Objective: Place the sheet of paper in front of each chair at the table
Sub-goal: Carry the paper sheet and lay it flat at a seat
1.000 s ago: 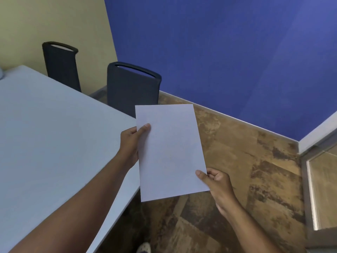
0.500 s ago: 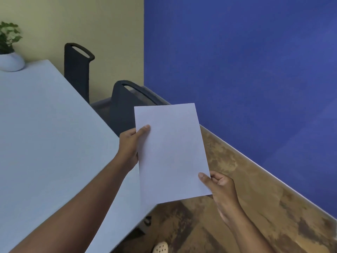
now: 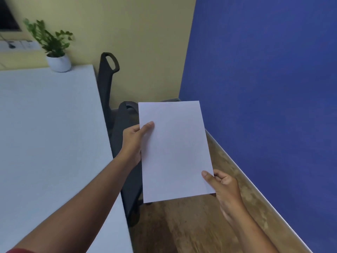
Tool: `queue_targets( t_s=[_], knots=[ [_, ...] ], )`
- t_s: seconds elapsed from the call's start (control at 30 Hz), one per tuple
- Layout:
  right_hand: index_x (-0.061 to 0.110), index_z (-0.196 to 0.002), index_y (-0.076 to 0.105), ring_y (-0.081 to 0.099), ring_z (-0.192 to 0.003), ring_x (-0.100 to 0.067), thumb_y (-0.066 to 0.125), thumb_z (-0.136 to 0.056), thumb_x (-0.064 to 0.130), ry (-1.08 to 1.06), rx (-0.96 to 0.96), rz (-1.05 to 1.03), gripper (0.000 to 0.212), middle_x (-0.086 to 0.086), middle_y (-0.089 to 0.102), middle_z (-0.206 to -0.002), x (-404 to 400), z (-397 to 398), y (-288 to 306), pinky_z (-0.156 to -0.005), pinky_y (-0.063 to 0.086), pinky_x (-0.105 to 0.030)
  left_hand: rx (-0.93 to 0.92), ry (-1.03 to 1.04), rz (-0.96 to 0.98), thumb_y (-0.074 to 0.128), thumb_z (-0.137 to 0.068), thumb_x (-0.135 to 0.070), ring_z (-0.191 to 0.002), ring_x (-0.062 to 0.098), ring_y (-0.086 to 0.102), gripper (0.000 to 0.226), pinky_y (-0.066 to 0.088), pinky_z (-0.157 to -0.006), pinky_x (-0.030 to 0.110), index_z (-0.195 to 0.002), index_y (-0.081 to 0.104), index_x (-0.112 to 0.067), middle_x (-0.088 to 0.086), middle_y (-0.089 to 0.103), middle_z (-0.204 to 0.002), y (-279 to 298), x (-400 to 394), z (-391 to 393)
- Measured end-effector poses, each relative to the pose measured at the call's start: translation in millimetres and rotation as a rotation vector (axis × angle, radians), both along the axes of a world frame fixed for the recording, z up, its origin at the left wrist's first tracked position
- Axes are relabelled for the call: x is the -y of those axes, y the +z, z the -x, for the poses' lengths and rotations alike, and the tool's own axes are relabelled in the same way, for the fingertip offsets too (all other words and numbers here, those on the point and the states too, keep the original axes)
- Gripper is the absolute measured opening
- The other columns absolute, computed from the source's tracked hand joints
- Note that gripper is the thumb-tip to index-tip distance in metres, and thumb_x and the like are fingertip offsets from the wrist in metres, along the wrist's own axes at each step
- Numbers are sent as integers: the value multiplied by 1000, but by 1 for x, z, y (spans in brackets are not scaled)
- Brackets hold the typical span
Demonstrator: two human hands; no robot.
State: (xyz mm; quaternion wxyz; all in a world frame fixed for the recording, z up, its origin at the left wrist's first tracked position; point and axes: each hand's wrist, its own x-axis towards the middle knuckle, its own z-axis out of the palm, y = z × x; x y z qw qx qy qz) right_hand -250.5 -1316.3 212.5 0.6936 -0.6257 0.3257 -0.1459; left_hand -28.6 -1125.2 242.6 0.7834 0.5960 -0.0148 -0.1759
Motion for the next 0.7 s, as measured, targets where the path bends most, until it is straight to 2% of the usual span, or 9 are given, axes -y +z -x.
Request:
queue_targets(
  t_s=[0.07, 0.23, 0.3, 0.37, 0.43, 0.5, 0.57, 0.7],
  knots=[
    [2, -106, 78, 82, -93, -30, 75, -97, 12, 64, 9, -15, 15, -14, 84, -100, 35, -24, 0, -79, 64, -37, 5, 70, 4, 87, -92, -32, -109, 48, 76, 55, 60, -99, 67, -106, 67, 17, 23, 80, -114, -1, 23, -10],
    [6, -105, 79, 83, -85, -22, 74, -97, 10, 239, 8, -13, 10, -9, 85, -97, 117, -79, 14, -65, 63, -23, -11, 234, 18, 89, -89, -34, -113, 54, 72, 57, 56, -100, 72, -103, 67, 17, 29, 77, -118, 7, 71, -25],
    [6, -105, 78, 83, -87, -23, 74, -97, 10, 299, 13, 9, 11, -9, 85, -97, 143, -105, 16, -69, 65, -27, -23, 302, 23, 88, -90, -31, -112, 53, 73, 51, 57, -99, 71, -100, 70, 15, 27, 78, -116, 12, 84, -33],
    [6, -105, 79, 82, -91, -28, 75, -96, 11, 358, 11, 16, 11, -10, 85, -97, 160, -132, 18, -81, 66, -37, -37, 364, 25, 87, -91, -29, -110, 50, 75, 45, 59, -98, 68, -100, 73, 12, 24, 80, -113, 16, 90, -41],
    [6, -106, 79, 82, -93, -31, 76, -96, 12, 413, 13, 9, 12, -11, 84, -99, 172, -164, 19, -90, 63, -44, -42, 431, 33, 87, -91, -30, -110, 51, 74, 48, 59, -98, 68, -104, 72, 14, 26, 79, -114, 19, 94, -56],
    [4, -108, 78, 82, -93, -32, 76, -96, 11, 469, 19, 7, 15, -13, 84, -101, 181, -201, 20, -92, 63, -47, -37, 500, 37, 88, -90, -30, -108, 51, 76, 45, 59, -98, 68, -97, 73, 12, 26, 79, -114, 22, 96, -77],
    [2, -110, 77, 82, -94, -32, 75, -96, 9, 517, 34, 0, 16, -14, 84, -102, 186, -239, 20, -92, 63, -46, -28, 562, 32, 88, -90, -28, -97, 43, 79, 33, 61, -97, 65, -86, 75, 1, 21, 81, -106, 21, 97, -102],
    [3, -105, 78, 82, -92, -32, 75, -95, 7, 618, 60, 21, 12, -13, 84, -99, 194, -326, 22, -87, 64, -42, -24, 678, 36, 87, -92, -25, -86, 33, 77, 29, 63, -95, 62, -92, 76, 2, 16, 81, -97, 16, 100, -163]
  ],
)
